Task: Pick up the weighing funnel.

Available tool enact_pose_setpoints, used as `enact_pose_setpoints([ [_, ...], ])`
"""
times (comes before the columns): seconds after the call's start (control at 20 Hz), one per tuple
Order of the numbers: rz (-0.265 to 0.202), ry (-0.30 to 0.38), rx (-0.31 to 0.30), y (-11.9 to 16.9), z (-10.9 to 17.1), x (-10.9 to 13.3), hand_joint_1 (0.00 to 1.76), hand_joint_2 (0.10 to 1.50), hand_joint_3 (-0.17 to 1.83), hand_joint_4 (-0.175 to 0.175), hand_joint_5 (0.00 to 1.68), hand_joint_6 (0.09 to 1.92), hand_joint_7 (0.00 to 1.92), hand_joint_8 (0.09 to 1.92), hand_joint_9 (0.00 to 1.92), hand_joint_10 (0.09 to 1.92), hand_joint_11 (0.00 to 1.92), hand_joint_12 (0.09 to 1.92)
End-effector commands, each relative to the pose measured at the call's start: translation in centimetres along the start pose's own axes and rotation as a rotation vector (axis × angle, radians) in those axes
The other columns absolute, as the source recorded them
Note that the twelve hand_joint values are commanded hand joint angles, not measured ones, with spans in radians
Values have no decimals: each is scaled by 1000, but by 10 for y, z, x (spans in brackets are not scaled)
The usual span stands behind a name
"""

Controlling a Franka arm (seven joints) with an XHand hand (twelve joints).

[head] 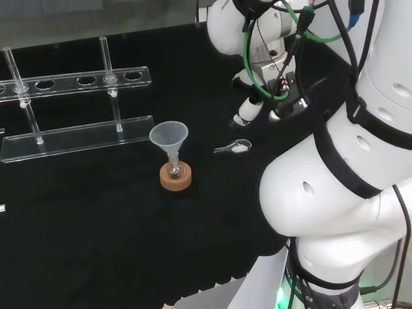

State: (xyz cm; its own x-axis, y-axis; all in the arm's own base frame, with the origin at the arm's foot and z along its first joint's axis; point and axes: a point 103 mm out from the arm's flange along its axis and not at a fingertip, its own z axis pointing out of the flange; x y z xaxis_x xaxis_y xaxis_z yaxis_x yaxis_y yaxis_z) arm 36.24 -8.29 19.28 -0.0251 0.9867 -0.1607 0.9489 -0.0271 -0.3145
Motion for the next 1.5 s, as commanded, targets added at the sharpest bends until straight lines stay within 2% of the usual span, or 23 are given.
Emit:
enact_pose_setpoints([
  [0.05, -12, 30, 21, 0, 33, 0, 765, 458, 478, 1, 397, 87, 420, 503, 412, 608, 104, 1469],
  [0.55, -68, 50, 38, 39, 59, -7, 788, 436, 556, -7, 382, 87, 428, 507, 431, 609, 160, 1456],
  [0.95, -152, 37, 20, 51, 86, -28, 824, 427, 621, -12, 436, 87, 488, 523, 523, 586, 194, 1415],
  [1.35, -197, 30, 13, 53, 86, -15, 839, 418, 657, -18, 465, 87, 553, 533, 599, 559, 240, 1395],
  [1.5, -194, 54, 15, 52, 90, -7, 841, 416, 665, -18, 471, 87, 563, 532, 614, 550, 250, 1392],
])
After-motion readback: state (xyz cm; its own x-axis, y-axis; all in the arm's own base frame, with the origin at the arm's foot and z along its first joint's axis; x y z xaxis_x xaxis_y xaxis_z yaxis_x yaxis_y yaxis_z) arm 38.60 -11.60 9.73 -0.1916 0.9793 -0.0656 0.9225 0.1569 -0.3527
